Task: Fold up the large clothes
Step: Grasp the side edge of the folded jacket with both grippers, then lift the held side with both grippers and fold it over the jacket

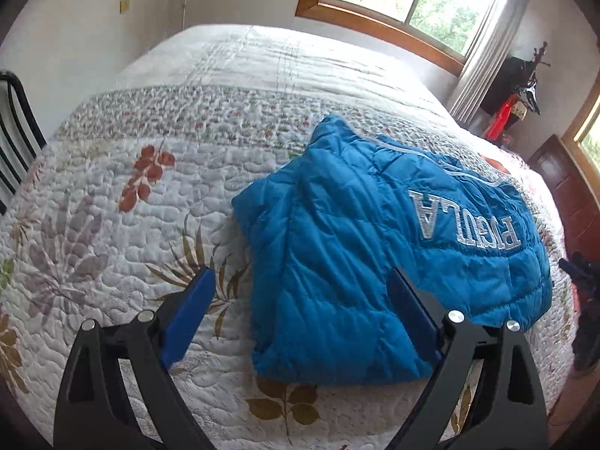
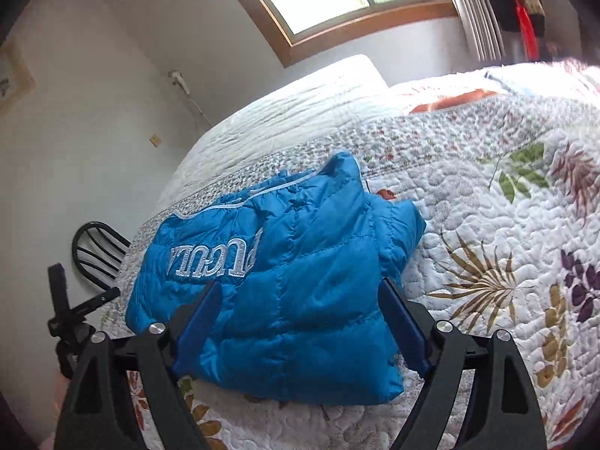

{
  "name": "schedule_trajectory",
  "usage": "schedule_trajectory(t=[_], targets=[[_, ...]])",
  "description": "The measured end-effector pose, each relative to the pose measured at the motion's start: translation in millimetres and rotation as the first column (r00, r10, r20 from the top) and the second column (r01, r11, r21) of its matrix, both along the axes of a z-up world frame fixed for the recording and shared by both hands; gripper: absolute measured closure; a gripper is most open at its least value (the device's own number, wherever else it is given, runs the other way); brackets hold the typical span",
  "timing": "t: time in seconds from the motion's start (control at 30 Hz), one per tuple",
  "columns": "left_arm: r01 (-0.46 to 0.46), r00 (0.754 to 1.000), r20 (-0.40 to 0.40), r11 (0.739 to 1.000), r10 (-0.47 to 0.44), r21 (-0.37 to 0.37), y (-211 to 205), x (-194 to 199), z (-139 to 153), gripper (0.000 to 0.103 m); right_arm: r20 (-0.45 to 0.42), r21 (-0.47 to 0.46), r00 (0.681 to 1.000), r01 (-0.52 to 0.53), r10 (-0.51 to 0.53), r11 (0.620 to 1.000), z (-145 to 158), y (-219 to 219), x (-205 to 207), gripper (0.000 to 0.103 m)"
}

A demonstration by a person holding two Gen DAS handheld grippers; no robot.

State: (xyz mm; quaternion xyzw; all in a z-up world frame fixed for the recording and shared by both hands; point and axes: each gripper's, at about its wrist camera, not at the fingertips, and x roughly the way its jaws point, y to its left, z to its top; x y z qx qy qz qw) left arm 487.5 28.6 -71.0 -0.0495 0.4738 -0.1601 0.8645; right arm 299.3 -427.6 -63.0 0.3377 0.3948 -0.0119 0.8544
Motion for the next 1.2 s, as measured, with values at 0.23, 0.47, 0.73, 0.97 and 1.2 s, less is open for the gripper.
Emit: schedule_trajectory(t=[0.23,0.47,0.73,0.97,1.2], targets=[[0.035,0.989,-0.135,0.979,-0.063,-0.199,10.1,29.4,-38.1,0.011,-0.073,0.129,0.997,0.026,-0.017,0.991,-49.2,-27.3,28.1,0.018],[0.050,0.974,-0.198,0.954,-0.112,-0.296,-3.0,54.5,-59.9,0.011,-0.082,0.241,0.997,0.010,0.009,0.970,-81.6,-34.9,38.4,0.015],[0.064,0.961,-0.227,0.927,-0.157,-0.370,-29.3,74.6,-71.3,0.025,-0.063,0.217,0.997,-0.022,0.036,0.976,-86.2,-24.1,58.7,0.021],[0.046,0.975,-0.188,0.929,-0.122,-0.366,-43.5,58.0,-47.7,0.073,0.009,0.268,0.999,-0.052,0.051,0.962,-66.7,-13.8,49.5,0.079],[0.139,0.983,-0.055,0.914,-0.173,-0.380,-50.5,8.2,21.4,0.086,0.108,0.148,0.987,-0.135,0.120,0.980,14.6,23.4,15.6,0.083]])
